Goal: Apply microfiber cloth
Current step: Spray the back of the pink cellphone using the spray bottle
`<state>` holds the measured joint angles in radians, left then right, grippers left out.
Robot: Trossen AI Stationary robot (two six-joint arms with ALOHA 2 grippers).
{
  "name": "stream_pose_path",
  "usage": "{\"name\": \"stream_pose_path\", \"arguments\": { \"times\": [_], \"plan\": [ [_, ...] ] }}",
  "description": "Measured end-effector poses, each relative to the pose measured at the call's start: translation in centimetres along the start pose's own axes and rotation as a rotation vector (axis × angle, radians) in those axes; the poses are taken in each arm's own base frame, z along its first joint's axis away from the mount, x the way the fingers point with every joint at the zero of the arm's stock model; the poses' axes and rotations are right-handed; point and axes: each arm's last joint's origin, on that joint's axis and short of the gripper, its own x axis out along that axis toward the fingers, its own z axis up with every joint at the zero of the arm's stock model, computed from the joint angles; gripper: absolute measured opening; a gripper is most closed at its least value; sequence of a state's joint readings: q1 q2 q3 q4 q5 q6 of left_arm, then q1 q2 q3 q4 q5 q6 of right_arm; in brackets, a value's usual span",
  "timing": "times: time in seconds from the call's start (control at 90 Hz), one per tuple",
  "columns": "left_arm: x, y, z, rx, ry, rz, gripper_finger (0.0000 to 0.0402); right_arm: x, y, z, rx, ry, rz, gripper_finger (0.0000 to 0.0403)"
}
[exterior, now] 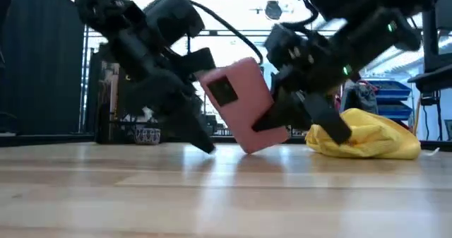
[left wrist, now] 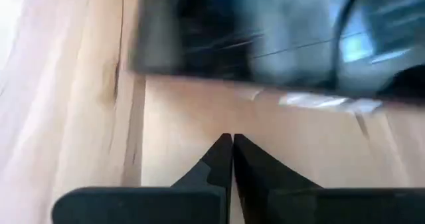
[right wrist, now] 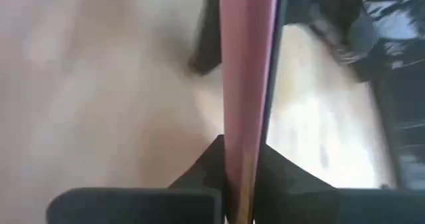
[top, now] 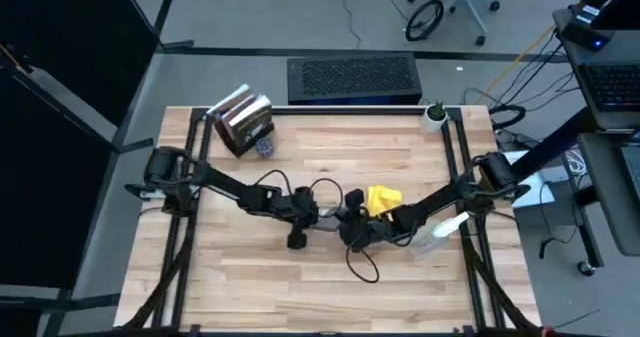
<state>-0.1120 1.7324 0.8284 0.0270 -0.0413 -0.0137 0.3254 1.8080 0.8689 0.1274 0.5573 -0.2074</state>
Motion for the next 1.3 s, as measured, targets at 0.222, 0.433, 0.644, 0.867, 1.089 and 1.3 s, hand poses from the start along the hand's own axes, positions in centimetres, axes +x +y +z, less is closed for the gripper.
{"name": "stream_pose_path", "arguments": {
  "times": [0.222, 0.433, 0.644, 0.867, 1.089, 1.3],
  "plan": [
    [-6.3, 0.8, 0.9, -0.011, 0.008, 0.222, 0.0000, 0.4, -3.4, 2.7, 0.428, 0.099, 0.295, 0.0012],
    [-8.1, 0.6, 1.5, -0.011, -0.052, 0.236, 0.0000, 1.5, -6.2, 2.2, 0.784, 0.237, 0.591, 0.0012],
    [-7.6, -0.2, 1.2, 0.012, -0.030, 0.218, 0.0000, 2.3, -8.2, 0.7, 0.947, 0.352, 0.672, 0.0013],
    [-7.7, -0.4, 1.2, 0.015, -0.034, 0.216, 0.0000, 3.4, -8.8, -0.3, 0.992, 0.352, 0.655, 0.0014],
    [-7.7, -0.3, 1.2, 0.013, -0.039, 0.216, 0.0000, 4.1, -8.9, -0.8, 1.008, 0.353, 0.610, 0.0060],
    [-7.7, -0.3, 1.3, 0.014, -0.043, 0.216, 0.0000, 4.2, -9.0, -1.0, 0.994, 0.352, 0.554, 0.0106]
  ]
}}
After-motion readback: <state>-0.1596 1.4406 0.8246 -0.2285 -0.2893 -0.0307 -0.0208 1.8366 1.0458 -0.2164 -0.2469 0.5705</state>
